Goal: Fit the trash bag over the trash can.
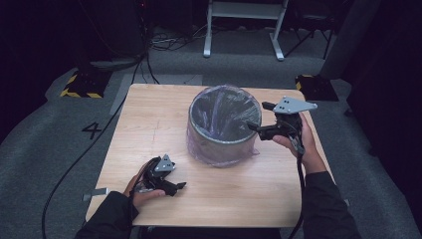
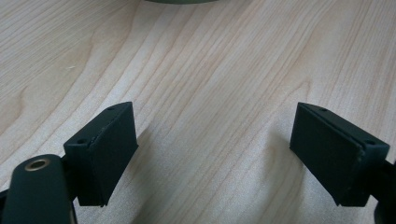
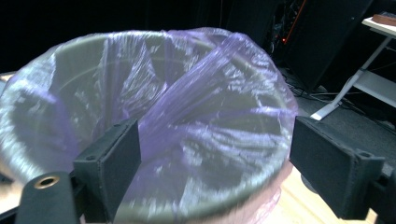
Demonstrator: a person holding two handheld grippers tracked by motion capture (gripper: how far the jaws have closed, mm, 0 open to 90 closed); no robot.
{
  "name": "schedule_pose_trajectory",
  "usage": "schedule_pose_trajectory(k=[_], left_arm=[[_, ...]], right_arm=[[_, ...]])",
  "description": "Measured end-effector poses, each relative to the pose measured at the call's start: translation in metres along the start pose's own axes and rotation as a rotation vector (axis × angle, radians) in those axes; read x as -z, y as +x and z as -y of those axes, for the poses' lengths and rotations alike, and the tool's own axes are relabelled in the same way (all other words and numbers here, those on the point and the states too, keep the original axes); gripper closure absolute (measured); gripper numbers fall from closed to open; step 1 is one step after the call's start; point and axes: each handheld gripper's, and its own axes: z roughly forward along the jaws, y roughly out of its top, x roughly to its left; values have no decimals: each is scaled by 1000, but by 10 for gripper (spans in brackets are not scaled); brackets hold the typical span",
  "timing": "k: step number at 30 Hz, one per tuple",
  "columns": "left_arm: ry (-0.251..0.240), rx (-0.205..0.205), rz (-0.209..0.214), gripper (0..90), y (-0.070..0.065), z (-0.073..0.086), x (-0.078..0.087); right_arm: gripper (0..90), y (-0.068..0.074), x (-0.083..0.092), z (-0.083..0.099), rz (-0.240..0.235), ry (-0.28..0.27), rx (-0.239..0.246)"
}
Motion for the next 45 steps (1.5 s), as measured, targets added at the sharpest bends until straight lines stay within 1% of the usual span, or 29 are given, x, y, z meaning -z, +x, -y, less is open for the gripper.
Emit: schedule_pose_trajectory(k=[3, 8, 12, 17, 19, 22, 24, 27, 30, 36, 40, 43, 45], left_arm=[[0, -1, 0, 143, 0, 0, 0], [-1, -1, 0, 143, 0, 0, 0], [0, -1, 0, 143, 0, 0, 0], [0, -1, 0, 143, 0, 0, 0], [0, -1, 0, 143, 0, 0, 0], [0, -1, 0, 143, 0, 0, 0], [0, -1, 0, 143, 0, 0, 0], [0, -1, 0, 143, 0, 0, 0], [0, -1, 0, 143, 0, 0, 0], [0, -1, 0, 143, 0, 0, 0], [0, -1, 0, 143, 0, 0, 0], [0, -1, 0, 143, 0, 0, 0], [0, -1, 0, 143, 0, 0, 0]], right_arm=[[170, -2, -7, -4, 27, -5, -36], [170, -6, -22, -8, 20, 31, -61], [165, -7, -31, -12, 6, 52, -104], [176, -8, -43, -14, -3, 91, -107], [175, -8, -47, -16, -19, 97, -94], [179, -7, -52, -18, -33, 114, -58], [175, -5, -55, -21, -56, 124, -28], [194, -3, -60, -24, -83, 144, -8], [208, -2, -63, -25, -101, 159, 0], [208, 0, -71, -24, -128, 201, 8], [220, 3, -76, -24, -121, 234, 20], [222, 5, -79, -24, -131, 255, 34], [227, 5, -81, -24, -134, 269, 27]])
